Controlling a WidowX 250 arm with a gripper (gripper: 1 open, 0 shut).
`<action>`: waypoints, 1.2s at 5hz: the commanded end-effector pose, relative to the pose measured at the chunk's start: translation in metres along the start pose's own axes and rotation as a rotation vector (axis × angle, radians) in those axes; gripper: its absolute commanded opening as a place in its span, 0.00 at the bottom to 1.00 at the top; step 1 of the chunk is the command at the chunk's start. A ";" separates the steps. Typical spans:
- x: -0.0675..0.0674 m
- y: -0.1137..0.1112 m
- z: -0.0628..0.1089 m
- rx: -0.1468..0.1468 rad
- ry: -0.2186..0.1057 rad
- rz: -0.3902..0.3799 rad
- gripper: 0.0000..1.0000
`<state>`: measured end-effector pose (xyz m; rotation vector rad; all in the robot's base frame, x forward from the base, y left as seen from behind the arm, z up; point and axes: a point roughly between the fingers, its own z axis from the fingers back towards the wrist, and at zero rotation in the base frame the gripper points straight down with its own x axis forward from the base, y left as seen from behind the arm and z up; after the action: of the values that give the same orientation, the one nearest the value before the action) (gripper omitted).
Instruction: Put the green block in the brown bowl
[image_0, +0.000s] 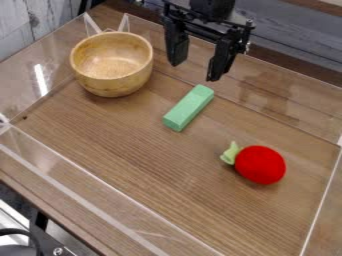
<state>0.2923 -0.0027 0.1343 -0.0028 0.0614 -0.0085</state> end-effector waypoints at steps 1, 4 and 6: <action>0.004 0.009 -0.007 0.003 0.008 -0.022 1.00; -0.004 0.033 -0.051 -0.014 -0.056 -0.013 1.00; 0.011 0.039 -0.067 -0.019 -0.115 -0.027 1.00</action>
<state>0.2956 0.0341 0.0577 -0.0290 -0.0217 -0.0327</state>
